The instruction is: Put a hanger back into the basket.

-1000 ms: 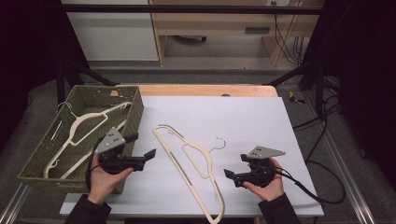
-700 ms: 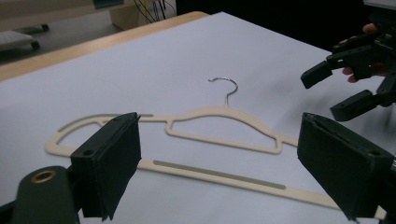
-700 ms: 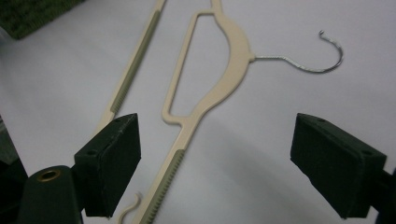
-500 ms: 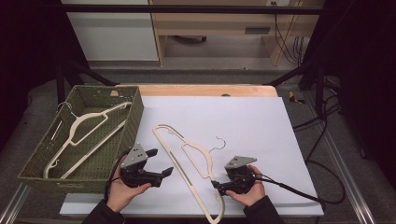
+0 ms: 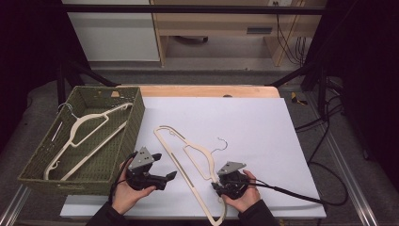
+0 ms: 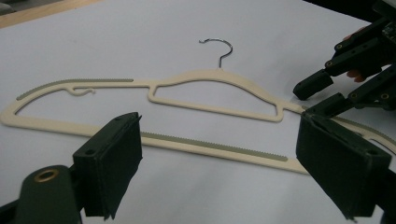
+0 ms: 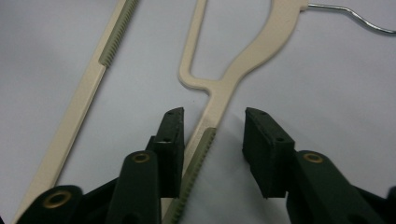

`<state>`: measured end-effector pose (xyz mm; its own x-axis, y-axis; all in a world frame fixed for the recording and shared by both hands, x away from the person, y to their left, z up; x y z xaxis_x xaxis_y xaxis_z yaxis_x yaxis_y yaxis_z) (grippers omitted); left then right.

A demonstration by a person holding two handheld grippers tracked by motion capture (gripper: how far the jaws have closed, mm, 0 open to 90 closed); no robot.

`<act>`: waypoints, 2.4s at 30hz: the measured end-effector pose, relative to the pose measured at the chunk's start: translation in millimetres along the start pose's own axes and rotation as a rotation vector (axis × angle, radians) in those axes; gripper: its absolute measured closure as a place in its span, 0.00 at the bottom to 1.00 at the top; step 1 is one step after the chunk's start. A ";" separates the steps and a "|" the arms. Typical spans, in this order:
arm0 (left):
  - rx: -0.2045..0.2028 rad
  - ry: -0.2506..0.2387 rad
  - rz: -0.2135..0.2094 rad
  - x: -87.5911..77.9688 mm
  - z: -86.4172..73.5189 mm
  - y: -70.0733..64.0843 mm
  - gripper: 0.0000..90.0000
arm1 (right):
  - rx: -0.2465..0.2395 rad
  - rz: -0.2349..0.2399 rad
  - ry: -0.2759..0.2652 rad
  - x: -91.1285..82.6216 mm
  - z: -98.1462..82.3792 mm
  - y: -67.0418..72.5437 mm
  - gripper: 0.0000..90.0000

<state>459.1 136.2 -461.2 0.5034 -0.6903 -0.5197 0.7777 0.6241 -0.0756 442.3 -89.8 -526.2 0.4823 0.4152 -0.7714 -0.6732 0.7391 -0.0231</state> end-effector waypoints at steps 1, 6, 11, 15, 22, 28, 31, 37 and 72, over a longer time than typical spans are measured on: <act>-0.003 0.001 0.001 0.5 -0.5 0.6 0.16 | 0.008 -0.006 -0.001 0.3 0.4 -0.6 0.74; -0.014 0.009 -0.002 1.5 -2.3 2.5 0.16 | 0.077 0.001 0.017 -0.6 1.6 -3.7 0.85; -0.014 0.011 -0.003 1.2 -2.8 2.5 0.17 | 0.126 0.026 0.030 -1.2 2.4 -6.9 0.86; -0.015 0.015 -0.005 2.1 -4.0 1.7 0.17 | 0.128 0.015 0.059 -5.4 -1.4 -15.5 0.87; -0.010 0.023 -0.004 2.2 -5.7 1.6 0.17 | 0.155 -0.023 0.063 -10.9 -6.9 -31.1 0.83; -0.015 0.023 -0.010 3.6 -5.5 0.7 0.17 | 0.143 -0.054 0.067 -8.2 -7.5 -27.4 0.81; -0.016 0.026 -0.014 5.0 -5.3 -0.8 0.17 | 0.175 -0.076 0.095 -8.1 -6.2 -26.7 0.88; -0.021 0.024 -0.030 6.6 -2.6 -2.6 0.17 | 0.241 -0.052 0.103 -8.5 -3.8 -29.0 0.89; -0.079 0.093 -0.060 130.6 76.3 -5.9 0.31 | 0.042 0.002 -0.097 -52.0 12.6 -30.4 0.89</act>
<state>548.9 14.5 -463.6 0.4174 -0.6923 -0.5887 0.7714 0.6124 -0.1733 444.7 -127.2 -477.4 0.5342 0.4646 -0.7063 -0.6511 0.7589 0.0068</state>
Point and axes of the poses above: each handheld gripper's, and its own axes: x roughly forward along the jaws, z roughly out of its top, y roughly to its left, the point moved 7 cm from there along x, roughly forward along the jaws, and after that the axes turned 2 degrees about -z, right-handed, at the moved point
